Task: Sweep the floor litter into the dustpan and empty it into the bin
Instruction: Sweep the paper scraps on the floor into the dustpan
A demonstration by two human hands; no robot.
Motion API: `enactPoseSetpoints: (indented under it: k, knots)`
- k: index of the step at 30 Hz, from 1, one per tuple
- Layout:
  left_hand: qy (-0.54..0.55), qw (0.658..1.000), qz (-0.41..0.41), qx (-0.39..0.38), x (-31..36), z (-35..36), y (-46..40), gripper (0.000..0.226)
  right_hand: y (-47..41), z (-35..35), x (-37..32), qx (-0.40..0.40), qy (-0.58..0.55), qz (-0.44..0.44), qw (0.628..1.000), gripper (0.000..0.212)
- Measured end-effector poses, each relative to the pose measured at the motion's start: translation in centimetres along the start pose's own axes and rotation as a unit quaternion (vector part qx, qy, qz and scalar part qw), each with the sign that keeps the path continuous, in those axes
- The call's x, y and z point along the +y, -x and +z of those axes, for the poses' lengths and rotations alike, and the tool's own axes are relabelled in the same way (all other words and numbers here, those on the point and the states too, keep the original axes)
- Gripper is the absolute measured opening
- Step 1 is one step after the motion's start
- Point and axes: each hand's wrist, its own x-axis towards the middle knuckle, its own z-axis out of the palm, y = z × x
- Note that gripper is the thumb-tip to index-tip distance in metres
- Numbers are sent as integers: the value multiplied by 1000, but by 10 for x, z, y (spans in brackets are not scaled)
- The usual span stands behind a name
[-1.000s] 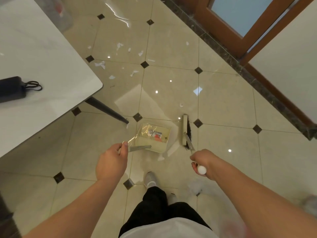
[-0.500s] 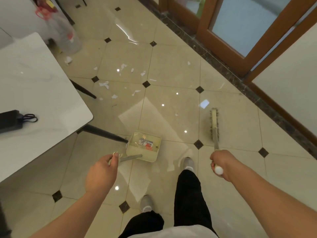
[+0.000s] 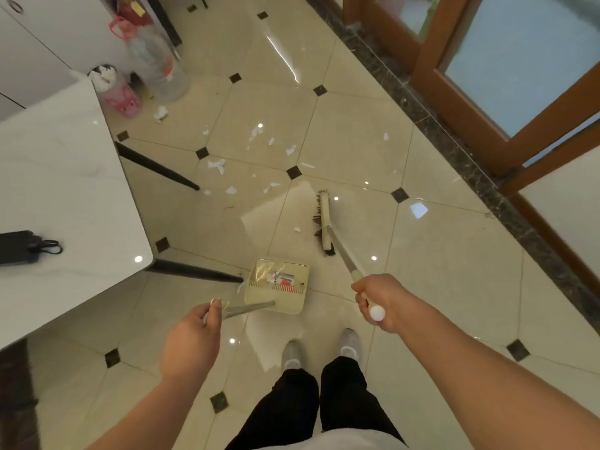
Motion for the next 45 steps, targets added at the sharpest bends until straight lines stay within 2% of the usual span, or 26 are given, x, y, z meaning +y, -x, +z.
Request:
enactPoseSetpoints:
  k: [2, 6, 12, 16, 20, 23, 24, 27, 30, 36, 41, 45]
  knots:
    - [9, 1000, 2, -3, 17, 1, -8, 50, 5, -20, -13, 12, 5, -9, 1000, 20]
    - [27, 999, 18, -15, 39, 6, -29, 50, 15, -50, -35, 47, -28, -34, 998, 14]
    - [27, 999, 20, -10, 74, 25, -51, 56, -13, -139, -86, 176, -116, -44, 977, 16]
    - [20, 1000, 10, -2, 117, 38, -55, 53, -46, -216, -134, 234, -82, -11, 969, 15]
    - [6, 999, -28, 21, 175, 61, -51, 52, -88, -261, -193, 226, -21, 29, 974, 5]
    - [1, 998, -51, 26, 221, 84, -39, 53, -109, -243, -212, 170, 44, 76, 982, 17]
    - [0, 998, -52, 21, 236, 93, -34, 53, -112, -232, -213, 140, 73, 75, 985, 14]
    - [0, 999, -51, 15, 280, 116, -28, 50, -111, -194, -213, 48, 193, 9, 980, 9]
    - [0, 998, -59, 24, 312, 129, -31, 48, -98, -175, -226, -19, 226, -8, 974, 19]
    - [30, 995, -92, 30, 333, 132, -29, 46, -87, -168, -282, -13, 193, -34, 981, 9]
    - [63, 989, -130, 41, 323, 123, -26, 42, -115, -128, -324, 37, 311, -91, 945, 9]
    - [104, 979, -165, 58, 305, 120, -33, 40, -134, -88, -337, 40, 413, -86, 906, 9]
